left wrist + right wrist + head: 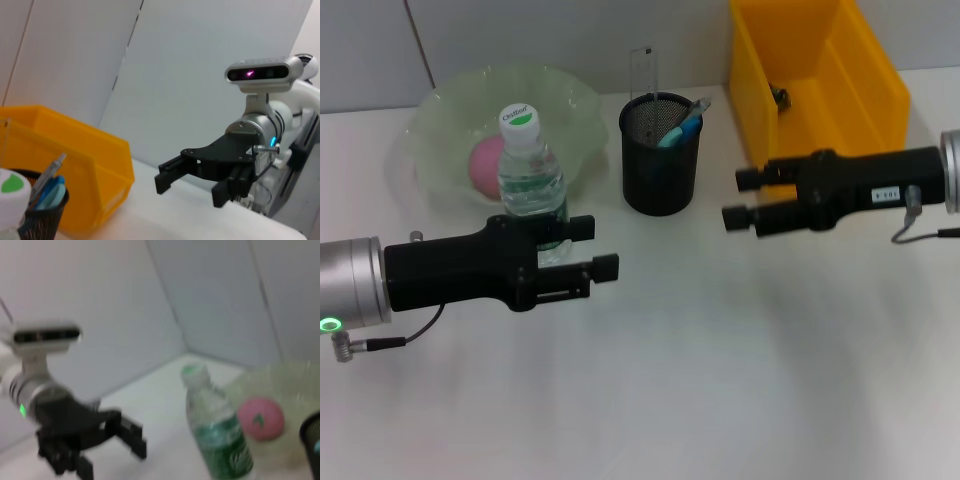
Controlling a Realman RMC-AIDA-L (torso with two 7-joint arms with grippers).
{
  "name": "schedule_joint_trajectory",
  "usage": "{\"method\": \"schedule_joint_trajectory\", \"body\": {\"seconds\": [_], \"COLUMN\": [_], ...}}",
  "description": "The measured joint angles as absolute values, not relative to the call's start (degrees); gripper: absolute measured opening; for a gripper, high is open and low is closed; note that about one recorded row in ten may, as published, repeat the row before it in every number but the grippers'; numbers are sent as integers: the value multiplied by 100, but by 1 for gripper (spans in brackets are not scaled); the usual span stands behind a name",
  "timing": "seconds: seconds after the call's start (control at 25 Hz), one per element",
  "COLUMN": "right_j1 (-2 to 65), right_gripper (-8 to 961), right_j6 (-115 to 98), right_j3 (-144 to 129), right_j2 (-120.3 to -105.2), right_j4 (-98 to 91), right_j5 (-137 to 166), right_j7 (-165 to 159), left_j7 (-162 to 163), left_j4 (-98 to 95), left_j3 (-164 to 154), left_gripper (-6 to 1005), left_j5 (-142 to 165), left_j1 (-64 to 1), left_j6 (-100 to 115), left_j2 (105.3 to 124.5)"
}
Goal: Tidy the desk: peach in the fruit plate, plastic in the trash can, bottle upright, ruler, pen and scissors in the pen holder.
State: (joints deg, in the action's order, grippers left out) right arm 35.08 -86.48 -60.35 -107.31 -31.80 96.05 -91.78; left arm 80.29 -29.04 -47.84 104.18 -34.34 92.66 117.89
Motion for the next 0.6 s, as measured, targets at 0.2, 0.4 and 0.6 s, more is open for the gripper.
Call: {"method": "schedule_joint_trajectory", "body": {"seconds": [0.2,0.4,0.6], "right_j1": [3667,3709,3640], "right_gripper": [811,811,811], "right_j6": [-8823,-8782,-8798], "right_j3": [-6039,-6020,-5954], "right_j2": [-10724,-10764,-10767], "right_j4": [-3131,-3121,-3143], "right_j5": [10071,10577,10694], "right_j7": [-9270,-9358,-9340], "left_j7": [8029,8034,7987], "left_j4": [-2903,-2900,-2917], "left_j3": [-4787,-4799,-4799], "left_gripper": [778,789,805], "left_j5": [10502,10960,11284], "left_j1": [-3465,-3516,-3458], "left_j6": [9245,9082,9116], "left_j2": [11777,11768,11756]}}
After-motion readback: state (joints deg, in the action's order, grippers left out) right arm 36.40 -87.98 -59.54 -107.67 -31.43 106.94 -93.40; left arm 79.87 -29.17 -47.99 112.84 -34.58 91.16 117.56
